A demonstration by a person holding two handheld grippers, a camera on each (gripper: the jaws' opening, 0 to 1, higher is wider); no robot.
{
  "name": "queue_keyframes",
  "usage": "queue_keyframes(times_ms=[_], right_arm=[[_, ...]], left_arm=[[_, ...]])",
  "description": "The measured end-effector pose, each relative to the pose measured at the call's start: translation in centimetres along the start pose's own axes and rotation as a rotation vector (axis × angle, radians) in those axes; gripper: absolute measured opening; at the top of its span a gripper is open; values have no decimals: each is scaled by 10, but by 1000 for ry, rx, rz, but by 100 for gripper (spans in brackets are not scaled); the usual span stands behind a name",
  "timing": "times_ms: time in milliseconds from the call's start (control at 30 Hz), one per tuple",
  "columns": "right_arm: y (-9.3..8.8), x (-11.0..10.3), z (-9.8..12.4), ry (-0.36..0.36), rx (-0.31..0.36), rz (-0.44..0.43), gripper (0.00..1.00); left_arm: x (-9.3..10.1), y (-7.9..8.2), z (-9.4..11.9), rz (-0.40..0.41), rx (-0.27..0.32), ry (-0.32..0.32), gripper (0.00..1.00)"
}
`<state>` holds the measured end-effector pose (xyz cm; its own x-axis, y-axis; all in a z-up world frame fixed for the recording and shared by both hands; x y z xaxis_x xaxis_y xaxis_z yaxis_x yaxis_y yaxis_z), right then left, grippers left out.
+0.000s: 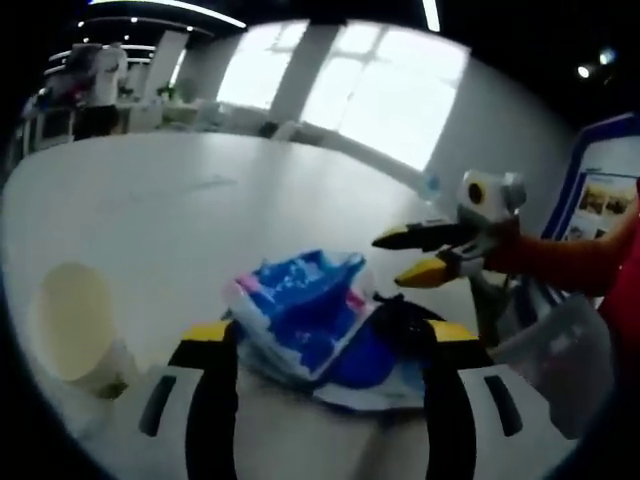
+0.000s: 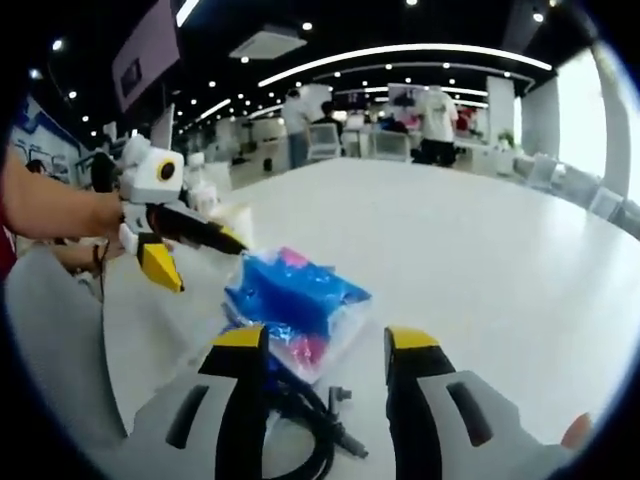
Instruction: Arrange the tabletop items into an orderly group along one side of the table until the central work area is clear of visible clutter.
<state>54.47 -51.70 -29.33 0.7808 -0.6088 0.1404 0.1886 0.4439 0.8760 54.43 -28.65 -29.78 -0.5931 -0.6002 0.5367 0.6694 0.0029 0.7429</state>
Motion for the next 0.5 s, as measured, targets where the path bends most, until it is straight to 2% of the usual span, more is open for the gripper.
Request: queue_keyframes(times_ms=[167,300,500], right_arm=[[-5,1,-5,6,-18,-15,43],[-6,0,-9,13,-20,-17,40],[-7,-1,-15,26,-20,-21,36]], left_arm=[[-6,-2,-3,8,13,66,64],[-9,-1,-3,22,40,98,54],[-9,-3,-7,9,47,109,48]])
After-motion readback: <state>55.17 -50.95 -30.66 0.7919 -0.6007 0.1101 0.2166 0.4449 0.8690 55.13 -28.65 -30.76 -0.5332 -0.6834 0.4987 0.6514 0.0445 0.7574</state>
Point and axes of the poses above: the point that each gripper's makers call its tool centre point, and the gripper's own axes: z roughly backward along the fingers, x roughly to its right, y roughly out of its top, the point moved 8 cm from there along z, roughly backward along the fingers, and after that the axes turned 12 degrees about z, right-handed, at the moved point
